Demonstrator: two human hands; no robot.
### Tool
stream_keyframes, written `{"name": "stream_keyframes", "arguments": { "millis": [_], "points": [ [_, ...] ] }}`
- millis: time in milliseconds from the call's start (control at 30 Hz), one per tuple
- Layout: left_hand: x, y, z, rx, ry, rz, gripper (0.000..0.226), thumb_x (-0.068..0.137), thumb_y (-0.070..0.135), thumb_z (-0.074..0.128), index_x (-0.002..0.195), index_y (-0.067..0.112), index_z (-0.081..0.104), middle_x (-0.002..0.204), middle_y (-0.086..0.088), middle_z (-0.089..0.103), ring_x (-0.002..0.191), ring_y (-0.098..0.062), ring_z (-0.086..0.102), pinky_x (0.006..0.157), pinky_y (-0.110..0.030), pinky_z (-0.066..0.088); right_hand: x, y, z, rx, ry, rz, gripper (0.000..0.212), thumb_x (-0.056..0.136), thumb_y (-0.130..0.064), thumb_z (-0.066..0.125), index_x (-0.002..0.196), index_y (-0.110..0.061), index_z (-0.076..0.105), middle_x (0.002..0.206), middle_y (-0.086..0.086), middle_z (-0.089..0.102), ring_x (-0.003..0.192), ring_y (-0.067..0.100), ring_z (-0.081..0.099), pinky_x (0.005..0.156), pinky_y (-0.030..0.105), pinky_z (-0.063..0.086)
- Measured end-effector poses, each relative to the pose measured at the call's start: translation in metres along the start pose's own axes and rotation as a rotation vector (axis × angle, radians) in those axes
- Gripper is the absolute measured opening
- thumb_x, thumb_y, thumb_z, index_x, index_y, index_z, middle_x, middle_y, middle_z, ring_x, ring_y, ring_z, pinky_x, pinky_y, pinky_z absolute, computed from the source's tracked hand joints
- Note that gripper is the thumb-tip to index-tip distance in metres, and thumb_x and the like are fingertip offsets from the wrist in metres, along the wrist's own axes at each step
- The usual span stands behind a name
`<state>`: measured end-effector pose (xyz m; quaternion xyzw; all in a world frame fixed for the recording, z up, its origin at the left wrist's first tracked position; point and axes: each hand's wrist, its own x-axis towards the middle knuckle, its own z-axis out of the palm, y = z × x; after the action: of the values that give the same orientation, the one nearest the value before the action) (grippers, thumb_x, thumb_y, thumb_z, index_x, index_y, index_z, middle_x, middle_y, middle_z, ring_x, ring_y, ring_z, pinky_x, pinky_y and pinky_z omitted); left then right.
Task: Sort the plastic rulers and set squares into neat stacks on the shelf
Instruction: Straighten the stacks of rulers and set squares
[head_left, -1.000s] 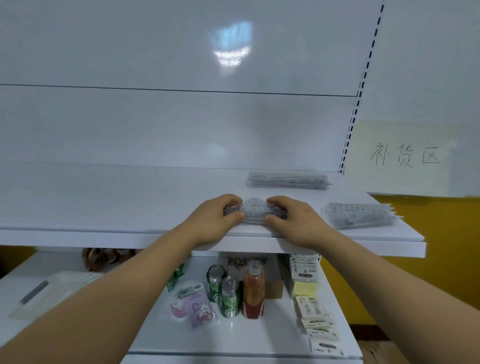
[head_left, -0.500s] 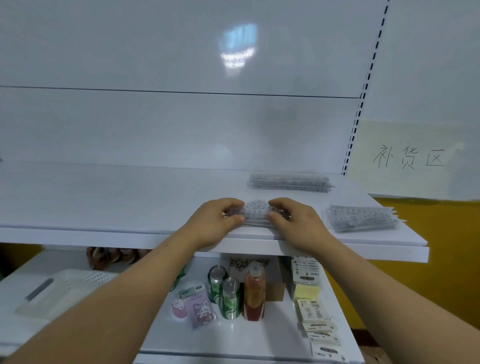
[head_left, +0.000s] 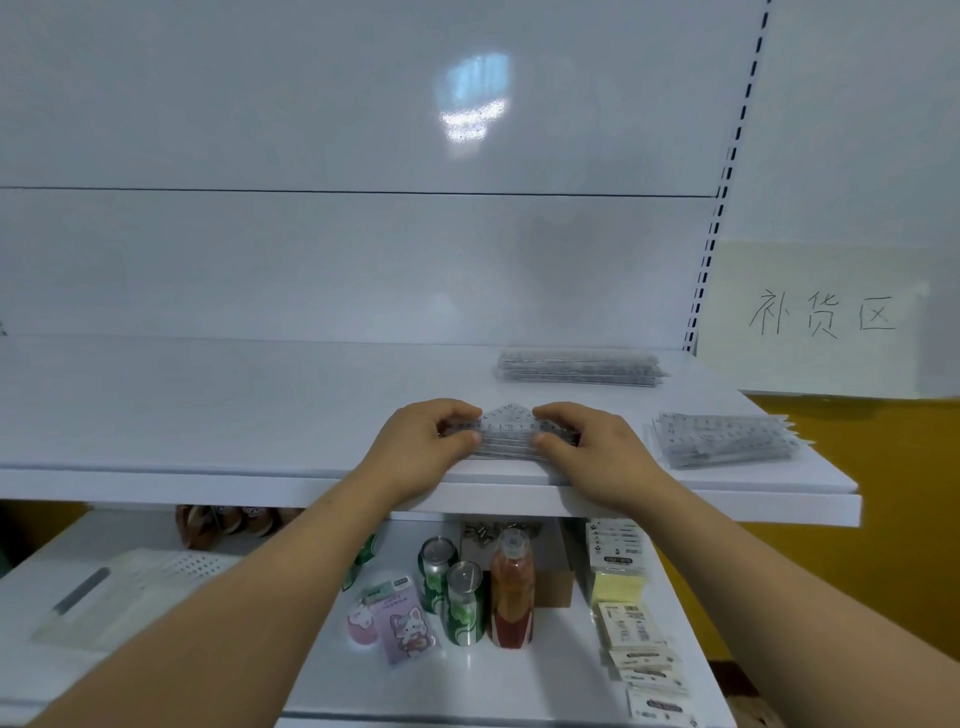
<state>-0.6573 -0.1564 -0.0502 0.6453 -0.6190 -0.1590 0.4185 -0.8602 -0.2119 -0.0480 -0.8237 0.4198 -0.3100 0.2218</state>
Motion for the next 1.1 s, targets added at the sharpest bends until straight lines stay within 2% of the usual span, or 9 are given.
{"name": "stream_keyframes", "arguments": {
  "millis": [67, 133, 200, 333, 467, 600, 733, 933, 1100],
  "points": [
    [0.000, -0.001, -0.001, -0.037, 0.010, -0.014, 0.030, 0.081, 0.022, 0.072, 0.109, 0.029, 0.064, 0.104, 0.010, 0.065, 0.096, -0.007, 0.061, 0.089, -0.028, 0.049, -0.001, -0.001, 0.000, -0.012, -0.023, 0.001, 0.046, 0.088, -0.036, 0.062, 0.133, -0.029, 0.051, 0.129, -0.005, 0.057, 0.106, 0.010, 0.052, 0.092, 0.023, 0.039],
    [-0.001, -0.001, -0.002, -0.013, -0.038, -0.026, 0.040, 0.077, 0.023, 0.074, 0.113, 0.032, 0.061, 0.111, 0.010, 0.063, 0.098, -0.010, 0.061, 0.089, -0.033, 0.051, -0.001, -0.001, 0.001, -0.036, -0.054, 0.003, 0.055, 0.083, -0.035, 0.067, 0.135, -0.030, 0.047, 0.127, -0.004, 0.057, 0.106, 0.014, 0.055, 0.095, 0.028, 0.044],
    [0.000, 0.000, -0.002, 0.080, -0.087, -0.012, 0.046, 0.078, 0.022, 0.073, 0.121, 0.030, 0.058, 0.114, 0.008, 0.061, 0.098, -0.011, 0.059, 0.088, -0.029, 0.048, 0.000, 0.000, 0.001, -0.037, -0.055, 0.011, 0.054, 0.083, -0.032, 0.068, 0.133, -0.030, 0.047, 0.125, -0.002, 0.058, 0.103, 0.014, 0.055, 0.093, 0.028, 0.044],
    [0.000, 0.002, -0.001, 0.114, -0.038, 0.007, 0.040, 0.081, 0.019, 0.070, 0.118, 0.029, 0.060, 0.105, 0.006, 0.060, 0.088, -0.010, 0.056, 0.077, -0.022, 0.040, 0.002, 0.000, -0.001, -0.020, -0.060, 0.014, 0.052, 0.085, -0.028, 0.067, 0.133, -0.029, 0.048, 0.128, 0.000, 0.057, 0.103, 0.012, 0.052, 0.092, 0.025, 0.041],
    [-0.003, 0.003, -0.002, 0.075, -0.032, -0.002, 0.042, 0.081, 0.022, 0.068, 0.120, 0.030, 0.058, 0.103, 0.012, 0.060, 0.086, -0.005, 0.058, 0.079, -0.021, 0.045, 0.003, 0.001, -0.003, 0.019, -0.049, 0.021, 0.054, 0.085, -0.026, 0.066, 0.135, -0.028, 0.046, 0.129, -0.002, 0.056, 0.104, 0.011, 0.052, 0.092, 0.024, 0.039],
    [-0.003, 0.002, -0.004, 0.027, -0.015, 0.005, 0.029, 0.088, 0.021, 0.062, 0.117, 0.024, 0.062, 0.101, 0.015, 0.062, 0.089, 0.001, 0.057, 0.083, -0.018, 0.042, 0.004, 0.004, -0.002, 0.047, -0.024, 0.026, 0.049, 0.087, -0.027, 0.064, 0.133, -0.025, 0.050, 0.126, -0.006, 0.058, 0.102, 0.007, 0.052, 0.090, 0.021, 0.038],
    [-0.004, 0.002, -0.003, 0.015, -0.002, -0.006, 0.030, 0.088, 0.021, 0.063, 0.118, 0.022, 0.064, 0.101, 0.013, 0.063, 0.093, -0.001, 0.058, 0.088, -0.021, 0.045, 0.005, 0.003, 0.000, 0.010, 0.000, 0.008, 0.044, 0.091, -0.035, 0.059, 0.133, -0.022, 0.053, 0.129, -0.005, 0.057, 0.113, 0.008, 0.051, 0.095, 0.018, 0.034],
    [-0.004, 0.005, -0.002, 0.079, 0.002, 0.013, 0.035, 0.086, 0.023, 0.064, 0.121, 0.027, 0.060, 0.108, 0.010, 0.060, 0.094, -0.006, 0.056, 0.087, -0.022, 0.042, 0.000, -0.003, 0.001, -0.052, -0.025, -0.004, 0.053, 0.090, -0.031, 0.059, 0.139, -0.022, 0.044, 0.137, -0.001, 0.051, 0.120, 0.015, 0.050, 0.102, 0.027, 0.037],
    [0.007, 0.010, -0.012, 0.066, -0.133, -0.006, 0.043, 0.086, 0.032, 0.063, 0.127, 0.027, 0.053, 0.125, 0.009, 0.057, 0.105, -0.006, 0.054, 0.088, -0.023, 0.039, 0.008, -0.024, -0.025, -0.170, -0.083, -0.017, 0.065, 0.087, -0.033, 0.060, 0.146, -0.024, 0.032, 0.150, -0.003, 0.035, 0.135, 0.016, 0.034, 0.110, 0.032, 0.029]
  ]
}}
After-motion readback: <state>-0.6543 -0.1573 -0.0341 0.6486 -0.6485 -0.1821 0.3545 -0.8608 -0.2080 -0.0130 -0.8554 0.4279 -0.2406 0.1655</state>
